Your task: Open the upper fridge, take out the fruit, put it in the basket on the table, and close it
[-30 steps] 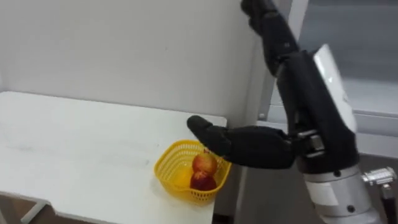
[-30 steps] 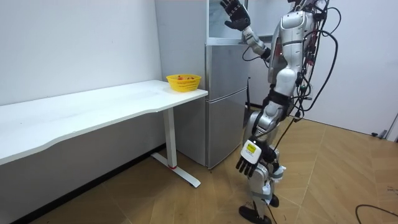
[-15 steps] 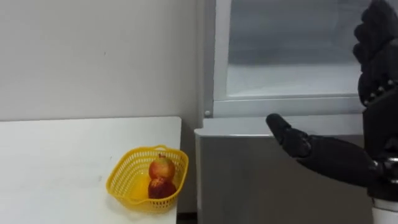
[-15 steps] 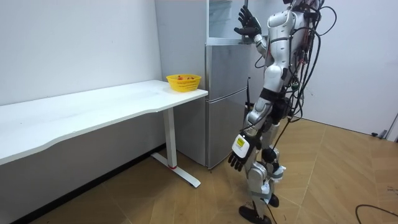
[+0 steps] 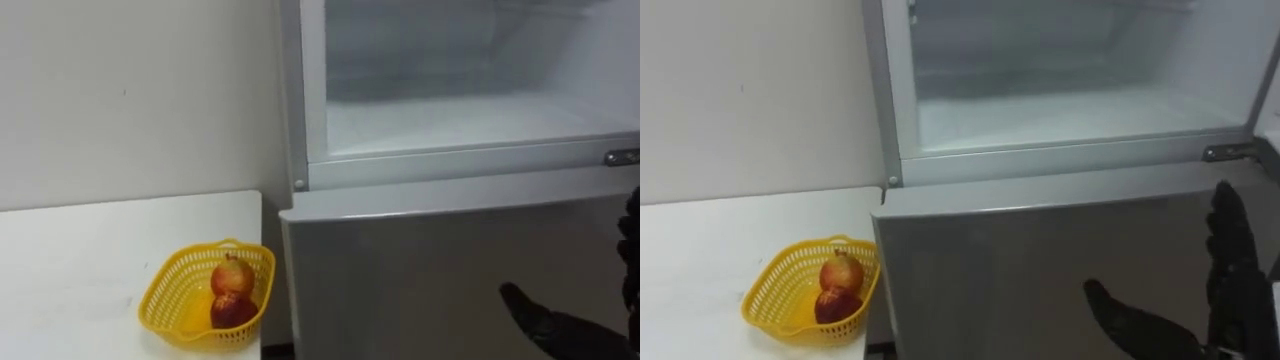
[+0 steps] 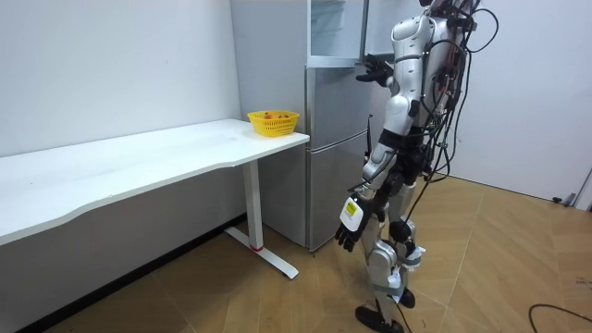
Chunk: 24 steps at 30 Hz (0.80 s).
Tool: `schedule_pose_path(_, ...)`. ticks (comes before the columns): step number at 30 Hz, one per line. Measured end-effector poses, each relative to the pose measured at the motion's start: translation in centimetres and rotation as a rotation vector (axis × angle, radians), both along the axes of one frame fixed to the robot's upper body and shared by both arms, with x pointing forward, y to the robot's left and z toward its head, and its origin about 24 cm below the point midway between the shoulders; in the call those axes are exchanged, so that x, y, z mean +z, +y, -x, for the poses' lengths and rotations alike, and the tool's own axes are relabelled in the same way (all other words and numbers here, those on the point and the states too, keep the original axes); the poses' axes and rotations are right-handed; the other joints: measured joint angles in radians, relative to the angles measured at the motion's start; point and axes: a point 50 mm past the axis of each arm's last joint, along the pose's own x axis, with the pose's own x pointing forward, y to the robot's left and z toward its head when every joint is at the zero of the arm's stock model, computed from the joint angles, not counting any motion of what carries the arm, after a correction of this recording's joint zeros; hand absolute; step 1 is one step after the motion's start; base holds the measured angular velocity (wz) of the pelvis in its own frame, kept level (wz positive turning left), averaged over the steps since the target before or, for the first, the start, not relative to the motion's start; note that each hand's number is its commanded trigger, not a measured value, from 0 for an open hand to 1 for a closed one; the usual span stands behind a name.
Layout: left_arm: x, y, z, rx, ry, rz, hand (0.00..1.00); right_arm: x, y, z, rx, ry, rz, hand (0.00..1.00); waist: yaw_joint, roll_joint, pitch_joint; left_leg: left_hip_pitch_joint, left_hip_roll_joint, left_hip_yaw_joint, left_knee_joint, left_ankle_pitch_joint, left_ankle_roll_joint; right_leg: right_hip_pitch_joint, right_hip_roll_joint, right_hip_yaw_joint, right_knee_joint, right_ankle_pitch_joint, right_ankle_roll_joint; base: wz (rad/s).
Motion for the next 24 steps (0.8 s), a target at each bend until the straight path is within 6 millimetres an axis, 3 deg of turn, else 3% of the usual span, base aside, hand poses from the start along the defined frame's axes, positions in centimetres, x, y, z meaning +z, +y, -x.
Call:
schedule_pose_path(3, 0.1, 0.3, 0.1, 0.024, -0.003, -0.013, 0.00, -1.5, -1.8, 0.4, -0.097, 0.054, -0.032, 0.00, -0.012, -0.005, -0.0021, 0.006, 0.000, 0.000, 0.000, 0.000, 0.000, 0.009, -0.001, -0.001, -0.004, 0.000, 0.000, 0.00)
schedule_pose_path(4, 0.1, 0.3, 0.1, 0.040, -0.006, -0.010, 0.00, -2.3, -2.2, 0.6, -0.131, 0.085, -0.053, 0.00, -0.016, -0.009, 0.0006, 0.007, 0.000, 0.002, 0.000, 0.000, 0.000, 0.008, -0.001, -0.001, -0.002, 0.000, 0.000, 0.00)
schedule_pose_path(5, 0.1, 0.3, 0.2, 0.047, -0.004, -0.009, 0.00, -3.1, -2.5, 0.9, -0.157, 0.112, -0.077, 0.00, -0.019, -0.013, 0.0036, 0.006, 0.000, 0.003, 0.000, 0.000, 0.000, 0.006, -0.001, 0.000, -0.001, 0.000, 0.000, 0.00)
schedule_pose_path(14, 0.1, 0.4, 0.2, 0.057, -0.014, -0.029, 0.00, -7.4, -4.4, 3.5, -0.372, 0.226, -0.372, 0.00, -0.037, -0.012, 0.0052, 0.007, 0.000, 0.008, 0.000, 0.000, 0.000, 0.006, 0.002, 0.013, 0.000, -0.001, 0.002, -0.01)
schedule_pose_path(17, 0.2, 0.5, 0.2, 0.071, -0.026, -0.050, 0.00, -8.2, -5.0, 4.4, -0.459, 0.227, -0.485, 0.00, -0.060, -0.015, 0.0054, 0.002, -0.001, 0.007, 0.000, 0.000, 0.000, 0.006, 0.000, 0.005, 0.000, -0.003, 0.004, 0.09)
schedule_pose_path(24, 0.5, 1.1, -0.6, 0.118, -0.083, -0.076, 0.00, -8.5, -7.9, 6.8, -0.745, 0.120, -0.725, 0.00, -0.063, -0.022, 0.0041, -0.002, -0.004, 0.007, 0.000, 0.000, 0.000, 0.001, -0.002, 0.006, 0.000, -0.006, 0.006, 0.01)
